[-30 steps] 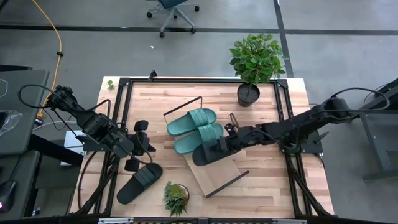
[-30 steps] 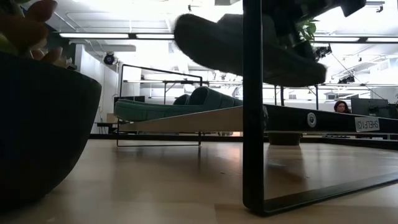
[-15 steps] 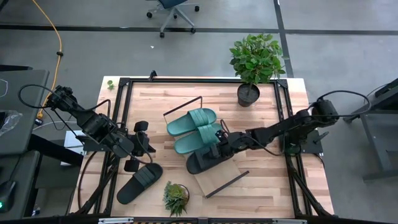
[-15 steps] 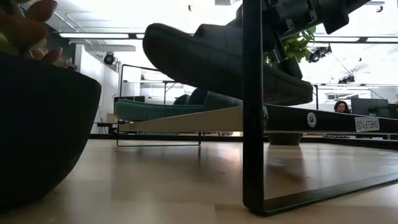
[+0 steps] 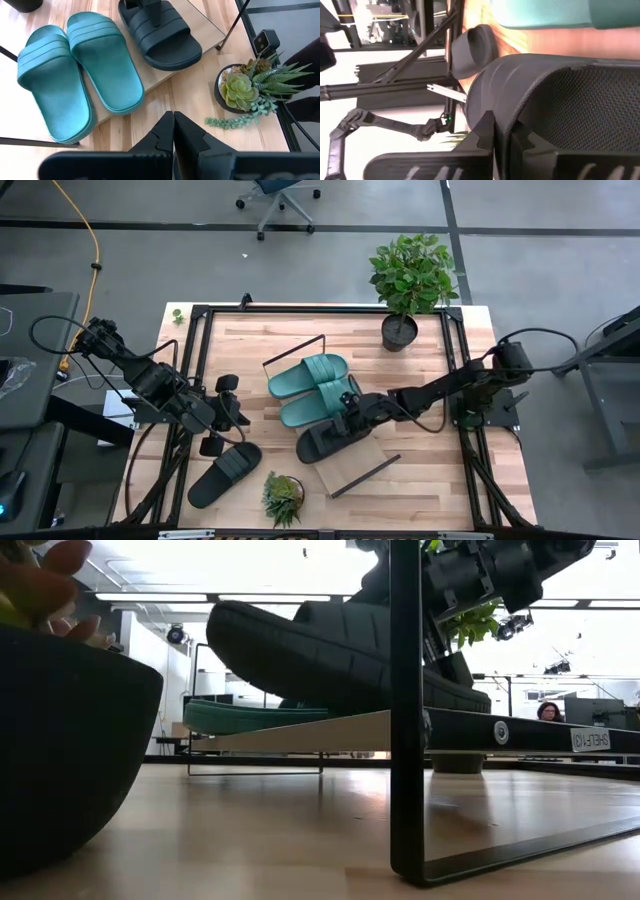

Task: Pick and place slides into the shelf
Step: Put the right black slide on the shelf

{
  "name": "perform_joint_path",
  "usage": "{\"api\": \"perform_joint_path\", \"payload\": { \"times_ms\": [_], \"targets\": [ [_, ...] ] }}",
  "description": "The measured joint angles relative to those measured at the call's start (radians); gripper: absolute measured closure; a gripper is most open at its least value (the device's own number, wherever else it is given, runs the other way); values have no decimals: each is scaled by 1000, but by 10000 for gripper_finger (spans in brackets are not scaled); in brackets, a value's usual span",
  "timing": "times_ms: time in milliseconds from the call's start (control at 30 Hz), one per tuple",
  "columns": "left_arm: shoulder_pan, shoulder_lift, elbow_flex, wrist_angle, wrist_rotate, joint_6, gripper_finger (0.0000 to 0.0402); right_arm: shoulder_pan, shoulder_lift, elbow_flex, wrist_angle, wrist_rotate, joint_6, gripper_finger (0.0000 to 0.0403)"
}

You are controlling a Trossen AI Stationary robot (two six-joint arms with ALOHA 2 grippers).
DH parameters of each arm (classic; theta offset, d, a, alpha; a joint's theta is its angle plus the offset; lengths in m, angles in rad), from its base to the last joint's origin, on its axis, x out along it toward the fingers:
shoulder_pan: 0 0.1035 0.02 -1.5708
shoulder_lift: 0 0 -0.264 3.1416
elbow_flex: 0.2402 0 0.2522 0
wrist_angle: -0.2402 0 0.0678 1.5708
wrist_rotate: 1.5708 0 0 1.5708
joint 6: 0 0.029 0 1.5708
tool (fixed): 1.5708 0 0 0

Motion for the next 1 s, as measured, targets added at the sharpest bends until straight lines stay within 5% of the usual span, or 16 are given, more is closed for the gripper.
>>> {"api": "perform_joint_path", "payload": {
  "times_ms": [1000],
  "targets": [
    [0, 0, 0, 3, 1, -26, 401, -31, 59, 1, 14, 2, -65, 403]
  ]
}}
